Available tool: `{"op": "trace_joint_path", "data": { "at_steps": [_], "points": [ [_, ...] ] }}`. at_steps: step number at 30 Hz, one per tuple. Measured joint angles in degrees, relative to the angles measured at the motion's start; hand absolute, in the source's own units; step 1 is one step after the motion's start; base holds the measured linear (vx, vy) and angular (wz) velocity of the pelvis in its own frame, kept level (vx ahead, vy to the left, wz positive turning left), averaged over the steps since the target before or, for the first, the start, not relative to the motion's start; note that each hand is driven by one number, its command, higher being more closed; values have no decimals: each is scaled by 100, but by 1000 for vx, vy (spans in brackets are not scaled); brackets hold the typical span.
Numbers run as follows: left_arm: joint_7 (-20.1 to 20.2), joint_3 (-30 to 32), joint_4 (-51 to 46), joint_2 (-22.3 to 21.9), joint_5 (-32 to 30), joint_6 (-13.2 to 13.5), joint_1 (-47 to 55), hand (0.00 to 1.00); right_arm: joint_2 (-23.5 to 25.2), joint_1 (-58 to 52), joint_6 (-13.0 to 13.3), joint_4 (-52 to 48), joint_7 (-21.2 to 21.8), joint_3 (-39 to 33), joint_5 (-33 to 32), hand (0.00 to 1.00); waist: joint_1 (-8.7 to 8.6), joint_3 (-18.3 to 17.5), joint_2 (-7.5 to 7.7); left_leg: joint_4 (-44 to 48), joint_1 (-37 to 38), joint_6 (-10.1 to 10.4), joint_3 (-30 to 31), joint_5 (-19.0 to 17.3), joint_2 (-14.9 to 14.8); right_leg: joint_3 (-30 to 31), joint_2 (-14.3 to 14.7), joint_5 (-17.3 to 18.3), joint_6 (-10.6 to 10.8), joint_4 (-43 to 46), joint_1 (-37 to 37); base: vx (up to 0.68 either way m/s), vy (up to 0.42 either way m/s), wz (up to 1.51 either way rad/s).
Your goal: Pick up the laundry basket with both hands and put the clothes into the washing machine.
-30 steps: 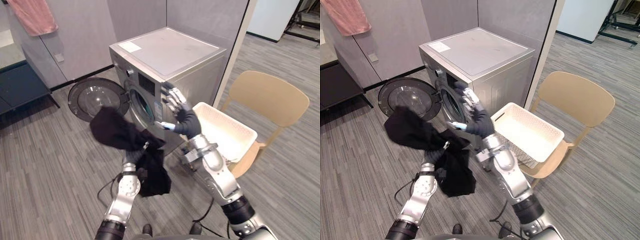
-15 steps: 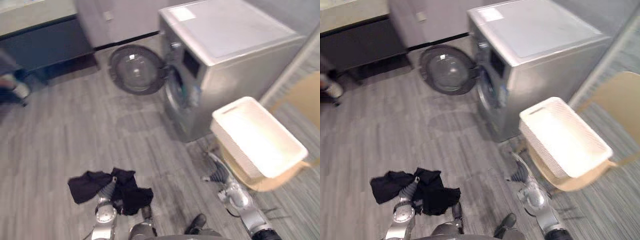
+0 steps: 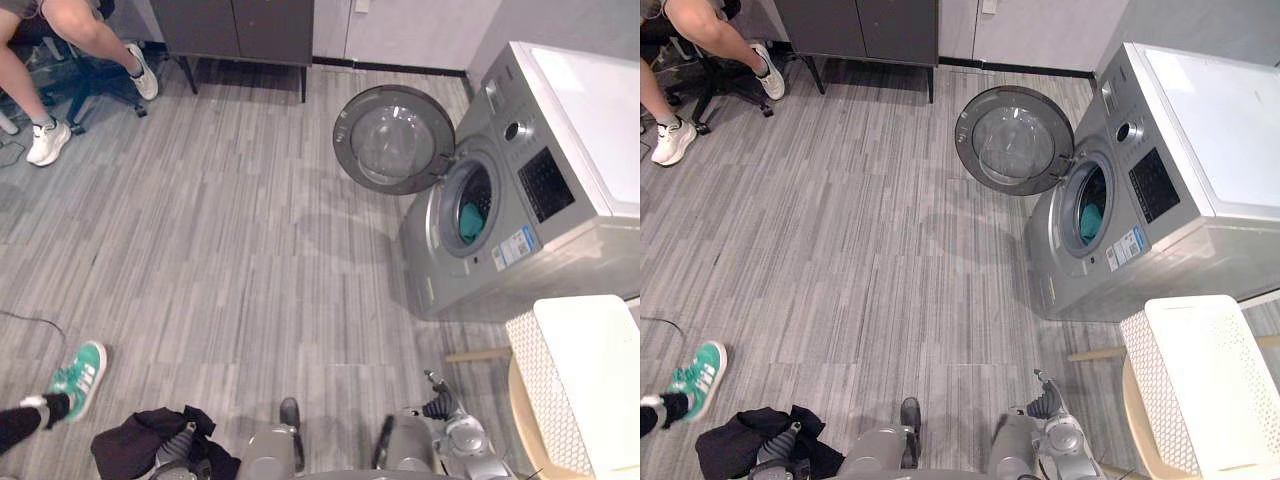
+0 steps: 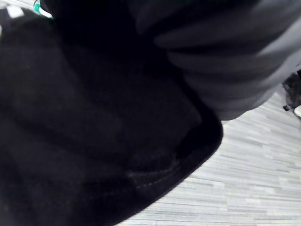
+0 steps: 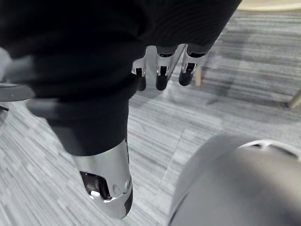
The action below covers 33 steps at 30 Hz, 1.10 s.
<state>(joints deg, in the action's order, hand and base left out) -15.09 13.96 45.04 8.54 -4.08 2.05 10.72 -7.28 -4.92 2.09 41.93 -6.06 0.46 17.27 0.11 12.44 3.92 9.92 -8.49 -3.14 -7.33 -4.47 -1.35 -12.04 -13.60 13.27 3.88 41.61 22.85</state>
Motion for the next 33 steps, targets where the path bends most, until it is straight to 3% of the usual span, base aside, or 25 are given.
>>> {"op": "trace_joint_path", "data": {
  "at_steps": [1,3,4,5,7,8,9,10,11,12,13,15,17,20,21,23,25,26,27,28,30,31,32,33],
  "points": [
    [3,-91,28,-3,-1,2,-189,100,-4,2,-9,7,-30,-9,-87,0,-70,141,-30,-4,118,3,173,-77,28,-41,285,-164,128,-1169,79,205,-69,55],
    [4,-111,69,-69,-2,4,-340,100,0,8,-15,7,-32,-13,-135,0,-177,230,-41,-39,220,26,324,-130,62,-29,410,-605,175,-2309,48,220,-88,63],
    [8,-213,91,-99,-8,35,-427,100,25,-10,-14,10,-31,-15,-188,0,-247,293,55,-214,443,57,424,-152,179,-7,398,-1157,345,-3389,45,329,-153,63],
    [20,-270,197,-123,-12,44,-544,100,30,12,-16,5,-29,-56,-212,0,-304,339,141,-260,606,151,541,-265,292,3,274,-1366,419,-3844,86,359,-178,57],
    [44,-322,281,-171,-61,45,-612,100,39,17,-28,4,-28,-129,-207,0,-305,340,217,-247,851,259,647,-484,365,89,163,-1404,407,-3962,141,398,-239,44],
    [87,-317,282,-226,-91,47,-589,100,32,-42,-36,1,-23,-169,-208,0,-297,325,230,-121,1037,334,793,-769,288,171,199,-1629,176,-3750,84,610,-384,43],
    [126,-334,280,-342,-123,53,-543,100,13,-95,-35,-133,-20,-306,-210,0,-318,282,-25,-55,1199,343,883,-1010,-35,77,416,-1747,-65,-3079,164,655,-404,43],
    [135,-320,272,-406,-124,63,-465,100,7,-178,-36,-252,-19,-304,-207,0,-335,225,-156,131,1312,518,909,-1049,-144,-32,507,-1716,-135,-2854,154,608,-335,58],
    [147,-243,279,-485,-139,73,-419,100,17,-212,-30,-361,-11,-292,-203,0,-431,220,-232,1483,857,760,751,-1121,-440,-194,613,-1693,-300,-2412,69,641,-398,43],
    [149,-192,270,-579,-139,63,-385,100,28,-256,-43,-425,13,-284,-203,0,-396,195,-331,2646,460,915,667,-882,-738,-302,842,-1508,-625,-2355,-131,776,-456,-4],
    [170,-63,152,-725,-119,63,-300,100,68,-357,-57,-631,0,-274,-203,0,-223,135,-490,3826,81,829,547,-232,-1200,-277,1257,-1317,-920,-2416,-470,508,-333,-54],
    [219,-44,35,-742,-131,61,-291,100,194,-362,-53,-830,-40,-275,-244,0,-88,99,-480,4882,-328,873,342,-281,-1544,-87,1583,-1082,-1106,-2469,-870,582,-251,-85],
    [248,-89,-85,-764,-141,68,-326,100,272,-362,-58,-919,-54,-279,-327,0,-59,95,-387,4955,-610,872,-2,-511,-1560,168,1707,-981,-1182,-2695,-1254,597,-244,-69],
    [255,-117,-187,-819,-277,68,-349,100,343,-418,-98,-972,-146,-303,-330,0,-7,88,-369,3639,-820,837,-242,-769,-1401,651,1844,-975,-1190,-3197,-1921,485,-110,-80],
    [254,-166,-215,-834,-292,67,-394,100,346,-435,-99,-980,-148,-359,-330,0,109,89,-362,2910,-915,849,-26,-772,-1201,900,1865,-940,-1168,-3300,-2104,414,26,-106],
    [257,-221,-218,-917,-330,68,-467,100,430,-427,-101,-963,-167,-556,-327,0,232,87,-362,1596,-935,1050,635,-648,-870,1366,1884,-759,-906,-3277,-2386,490,135,-122],
    [256,-247,-217,-983,-333,68,-447,100,415,-446,-98,-955,-176,-591,-326,0,227,11,-452,1167,-936,1142,997,-556,-863,1740,1977,-517,-668,-3115,-2452,293,186,-121],
    [257,-248,-216,-987,-336,68,-442,100,425,-469,-97,-949,-178,-605,-325,0,246,-34,-459,1173,-931,1125,1061,-546,-893,1859,1997,-373,-651,-3014,-2449,296,318,-155],
    [259,-254,-191,-1022,-339,65,-368,100,424,-558,-94,-959,-177,-610,-325,0,241,-130,-572,1225,-880,1042,989,-496,-997,2168,2117,-97,-602,-2729,-2411,362,454,-163],
    [262,-262,-169,-1042,-349,63,-277,100,420,-681,-114,-928,-195,-628,-324,0,241,-290,-666,1329,-867,1012,842,-142,-1120,2488,2222,252,-559,-2321,-2240,325,407,-168],
    [264,-267,-142,-908,-350,27,-295,100,589,-754,-178,-847,-236,-587,-324,0,211,-386,-376,1483,-783,814,236,-387,-1040,2771,1940,513,-287,-1973,-1998,230,328,-145],
    [264,-261,-147,-755,-349,20,-343,100,712,-808,-192,-768,-238,-553,-323,0,241,-510,-131,1414,-671,742,-261,-467,-1031,2650,1712,514,-131,-1927,-1776,216,336,-192],
    [259,-252,-138,-598,-345,-3,-321,100,744,-644,-222,-489,-239,-482,-324,0,290,-607,23,1256,-493,708,-780,-474,-1043,2291,1421,433,81,-1980,-1604,192,341,-209],
    [264,-263,-102,-497,-343,-31,-321,100,743,-436,-235,-287,-249,-488,-324,0,259,-606,54,1135,-297,686,-1124,-464,-1055,1769,1188,310,261,-2141,-1516,125,285,-193]
  ]
}}
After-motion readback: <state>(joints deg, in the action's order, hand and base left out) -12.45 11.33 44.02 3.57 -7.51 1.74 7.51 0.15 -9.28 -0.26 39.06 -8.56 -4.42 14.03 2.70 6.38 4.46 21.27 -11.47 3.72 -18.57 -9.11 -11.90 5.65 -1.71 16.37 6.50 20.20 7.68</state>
